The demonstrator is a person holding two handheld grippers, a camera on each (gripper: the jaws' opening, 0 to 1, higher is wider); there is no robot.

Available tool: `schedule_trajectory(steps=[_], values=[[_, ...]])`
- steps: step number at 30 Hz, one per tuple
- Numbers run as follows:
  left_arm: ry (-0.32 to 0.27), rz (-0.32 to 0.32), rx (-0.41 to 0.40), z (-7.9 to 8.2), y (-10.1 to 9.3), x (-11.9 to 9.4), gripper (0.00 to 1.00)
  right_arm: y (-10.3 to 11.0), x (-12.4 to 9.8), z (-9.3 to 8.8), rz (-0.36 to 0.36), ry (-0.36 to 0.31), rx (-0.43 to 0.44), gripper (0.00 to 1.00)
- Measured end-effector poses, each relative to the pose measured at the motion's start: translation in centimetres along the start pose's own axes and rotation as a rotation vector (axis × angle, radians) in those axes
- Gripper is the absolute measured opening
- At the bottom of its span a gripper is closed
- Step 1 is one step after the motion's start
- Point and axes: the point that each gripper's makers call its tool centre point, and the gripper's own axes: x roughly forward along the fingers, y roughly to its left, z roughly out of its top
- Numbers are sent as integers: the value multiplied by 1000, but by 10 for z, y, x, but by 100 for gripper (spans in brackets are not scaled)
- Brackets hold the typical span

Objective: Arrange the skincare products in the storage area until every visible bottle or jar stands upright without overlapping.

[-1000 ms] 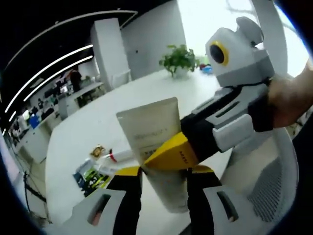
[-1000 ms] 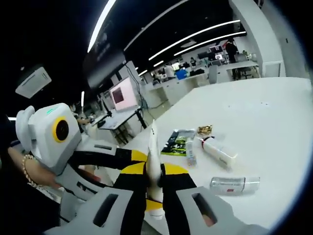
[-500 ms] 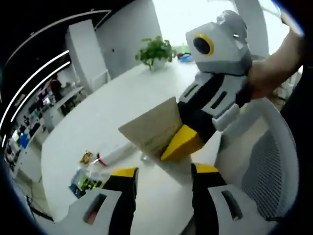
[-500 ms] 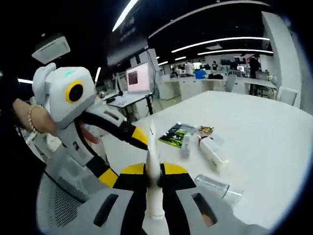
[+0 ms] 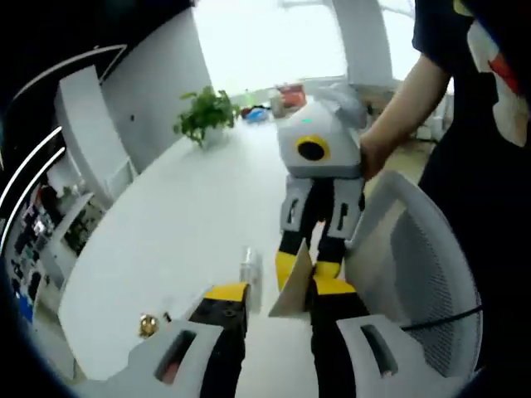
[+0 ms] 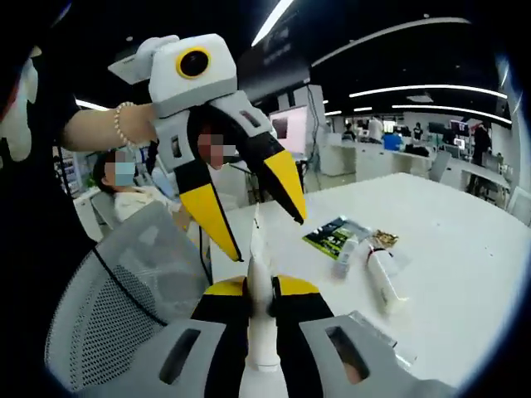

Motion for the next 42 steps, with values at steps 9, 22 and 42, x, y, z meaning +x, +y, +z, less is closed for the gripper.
schedule_trajectory(steps=[9,22,42], values=[[58,-141,66,-1,-15,12,14,4,-4,-2,37,-22,-24,11],[84,-230,110,2,-16,21,10,2,-5,-25,58,18,32,22],[30,-239,121,6,18,41,10,-45,-5,-59,6,153,-59,17]])
